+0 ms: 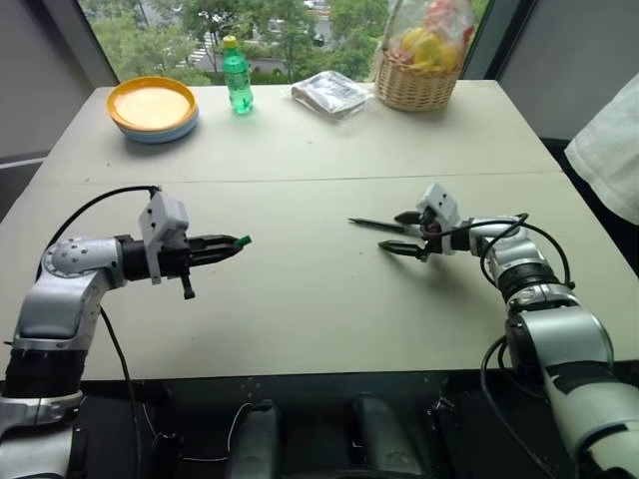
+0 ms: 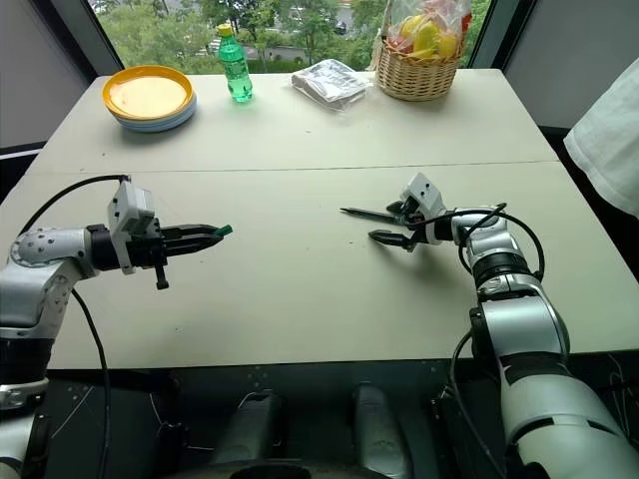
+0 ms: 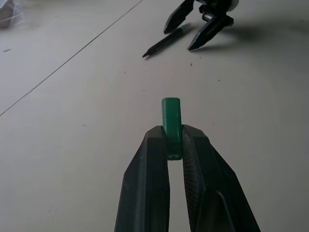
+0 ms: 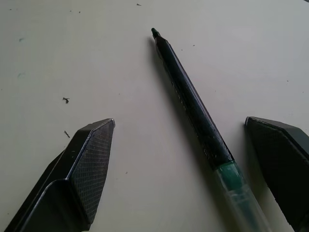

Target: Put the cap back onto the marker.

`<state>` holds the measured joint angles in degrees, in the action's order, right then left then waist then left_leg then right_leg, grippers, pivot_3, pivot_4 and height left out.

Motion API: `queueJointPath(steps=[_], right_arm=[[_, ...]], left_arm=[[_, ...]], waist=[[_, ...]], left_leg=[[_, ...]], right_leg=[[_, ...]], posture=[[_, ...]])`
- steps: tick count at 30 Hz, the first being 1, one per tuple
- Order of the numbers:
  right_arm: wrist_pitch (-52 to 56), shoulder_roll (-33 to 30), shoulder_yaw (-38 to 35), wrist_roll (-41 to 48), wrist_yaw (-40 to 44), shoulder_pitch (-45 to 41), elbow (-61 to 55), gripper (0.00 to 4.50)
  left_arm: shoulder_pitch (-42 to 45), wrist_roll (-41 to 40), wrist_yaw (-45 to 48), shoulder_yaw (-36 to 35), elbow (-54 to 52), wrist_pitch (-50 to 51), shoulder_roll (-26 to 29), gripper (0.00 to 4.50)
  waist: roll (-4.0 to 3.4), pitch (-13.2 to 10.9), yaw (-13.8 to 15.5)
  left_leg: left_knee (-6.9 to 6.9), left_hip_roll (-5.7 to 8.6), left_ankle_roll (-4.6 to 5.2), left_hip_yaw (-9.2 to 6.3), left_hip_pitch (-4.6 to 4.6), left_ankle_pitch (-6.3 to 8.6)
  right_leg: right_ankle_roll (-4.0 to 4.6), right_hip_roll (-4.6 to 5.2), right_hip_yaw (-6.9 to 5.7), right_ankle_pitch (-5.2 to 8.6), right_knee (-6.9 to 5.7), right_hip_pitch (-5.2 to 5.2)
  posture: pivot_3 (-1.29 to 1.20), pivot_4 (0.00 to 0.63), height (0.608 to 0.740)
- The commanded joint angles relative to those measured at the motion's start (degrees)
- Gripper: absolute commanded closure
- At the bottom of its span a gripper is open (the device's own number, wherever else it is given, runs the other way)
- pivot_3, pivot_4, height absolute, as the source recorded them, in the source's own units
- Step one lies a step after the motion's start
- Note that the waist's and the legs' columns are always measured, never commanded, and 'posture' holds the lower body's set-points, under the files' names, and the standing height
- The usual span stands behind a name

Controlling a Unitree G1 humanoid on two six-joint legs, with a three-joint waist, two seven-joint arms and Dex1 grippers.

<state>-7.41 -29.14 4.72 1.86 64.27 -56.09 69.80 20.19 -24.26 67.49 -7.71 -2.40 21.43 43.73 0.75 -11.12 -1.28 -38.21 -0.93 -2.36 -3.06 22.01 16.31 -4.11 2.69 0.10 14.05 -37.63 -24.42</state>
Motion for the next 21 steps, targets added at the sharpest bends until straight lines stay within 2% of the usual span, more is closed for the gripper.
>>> queueJointPath(steps=[1,6,7,8,10,15,21], right_arm=[[0.6,0.5,-0.9,-0.9,-0.3,-0.8,1.4,0.0],[1.0,0.7,-1.4,-1.9,0.0,-0.9,2.0,0.0],[1.0,0.7,-1.4,-2.0,0.1,-0.9,2.0,0.56],[1.0,0.6,-1.5,-2.1,0.2,-1.0,2.1,0.87],[0.9,0.7,-1.7,-2.3,0.4,-1.1,2.1,1.85],[0.5,0.8,-1.7,-3.0,0.3,-1.2,2.0,4.45],[-1.5,0.7,-1.1,-4.1,1.1,-1.6,0.4,4.45]], left_arm=[[1.1,-2.9,-1.0,-1.1,-0.4,2.6,-0.7,4.48],[1.5,-3.9,0.5,0.0,1.6,3.1,-1.3,4.48],[1.6,-3.8,0.8,0.3,1.9,2.9,-1.3,4.5],[1.8,-3.6,1.3,0.7,2.2,2.6,-1.2,4.5],[1.9,-3.0,2.2,1.2,2.7,2.1,-1.0,4.5],[2.7,-2.4,3.3,2.2,4.1,1.1,-0.6,4.5],[3.9,-1.3,4.3,2.9,5.8,-1.0,-0.3,4.5]], waist=[[0.0,0.0,0.0],[0.0,0.0,-0.3],[0.0,0.0,-0.3],[0.0,0.0,-0.5],[0.0,0.0,-0.7],[0.0,0.0,-1.2],[0.0,0.0,-1.2]], left_leg=[[0.0,0.0,0.0,0.0,-0.01,0.0],[0.0,0.0,0.0,0.03,-0.08,0.0],[0.01,0.0,0.0,0.04,-0.1,0.0],[0.01,0.0,0.0,0.04,-0.1,0.0],[0.01,0.0,0.0,0.04,-0.09,0.0],[0.04,0.0,0.0,0.06,-0.1,0.0],[0.05,0.0,0.0,0.08,-0.12,0.0]], right_leg=[[0.0,0.0,0.0,0.0,-0.01,0.01],[0.0,-0.01,0.05,0.0,-0.05,0.03],[0.0,-0.01,0.05,0.0,-0.06,0.03],[0.0,-0.01,0.05,0.0,-0.06,0.03],[0.0,-0.01,0.06,0.0,-0.06,0.04],[0.0,0.0,0.07,0.0,-0.06,0.04],[0.0,-0.01,0.1,0.0,-0.06,0.04]], posture=[[0.0,0.15,0.74],[0.0,0.15,0.74],[0.0,0.15,0.74],[0.0,0.15,0.74],[0.0,0.15,0.74],[0.0,0.15,0.74],[0.0,0.15,0.74]])
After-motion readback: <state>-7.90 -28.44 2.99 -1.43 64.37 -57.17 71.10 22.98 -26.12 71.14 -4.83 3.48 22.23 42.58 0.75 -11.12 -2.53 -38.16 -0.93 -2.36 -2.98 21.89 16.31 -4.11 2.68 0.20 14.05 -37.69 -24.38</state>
